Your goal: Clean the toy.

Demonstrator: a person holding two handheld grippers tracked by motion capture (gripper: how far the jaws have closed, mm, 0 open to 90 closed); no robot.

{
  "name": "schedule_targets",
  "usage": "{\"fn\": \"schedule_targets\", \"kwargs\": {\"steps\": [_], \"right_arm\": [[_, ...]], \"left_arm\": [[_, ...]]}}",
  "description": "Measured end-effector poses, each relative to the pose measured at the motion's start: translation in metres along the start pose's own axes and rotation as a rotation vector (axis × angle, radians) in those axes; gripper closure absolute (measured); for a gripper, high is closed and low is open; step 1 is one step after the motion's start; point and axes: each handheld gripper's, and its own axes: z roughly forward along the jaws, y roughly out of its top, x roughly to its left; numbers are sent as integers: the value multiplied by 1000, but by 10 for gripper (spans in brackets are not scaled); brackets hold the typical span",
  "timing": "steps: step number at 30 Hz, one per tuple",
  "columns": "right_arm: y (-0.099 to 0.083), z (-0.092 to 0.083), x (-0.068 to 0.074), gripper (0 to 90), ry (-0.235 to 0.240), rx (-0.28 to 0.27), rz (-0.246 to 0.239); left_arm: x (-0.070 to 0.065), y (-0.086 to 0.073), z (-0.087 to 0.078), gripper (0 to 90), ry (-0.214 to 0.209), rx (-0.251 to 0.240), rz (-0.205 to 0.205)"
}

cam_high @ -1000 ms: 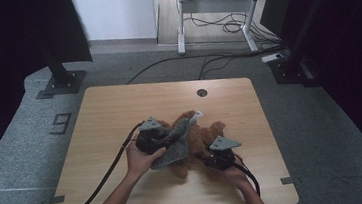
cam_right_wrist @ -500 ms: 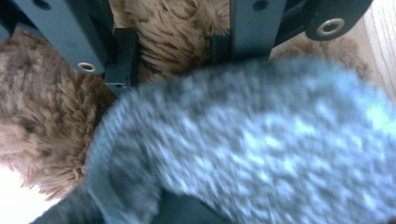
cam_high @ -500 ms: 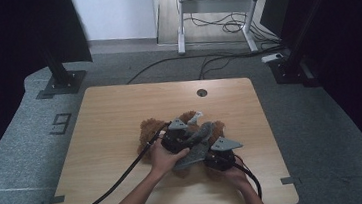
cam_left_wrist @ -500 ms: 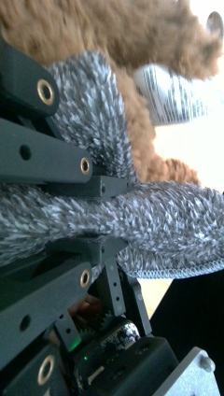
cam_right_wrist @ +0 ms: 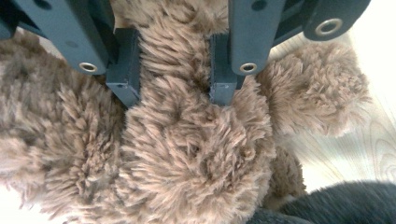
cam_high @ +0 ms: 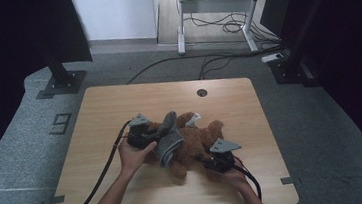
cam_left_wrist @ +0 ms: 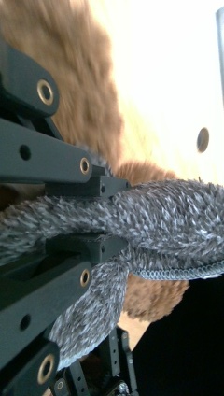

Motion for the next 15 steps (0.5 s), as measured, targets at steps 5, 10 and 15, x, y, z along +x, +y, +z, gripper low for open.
{"fn": "schedule_targets", "kwargs": {"steps": [5,10,15], "right_arm": [[0,0,0,629,1,-2,5],[-1,0,-4,629,15,-8,25],[-1,0,-4,628,16,-9,28]], "left_arm": [[15,-1,-19,766,77,-28,-14],[33,-14,-27,768,131,-1,-38],[49,-32,-32,769,148,10,-83]]}}
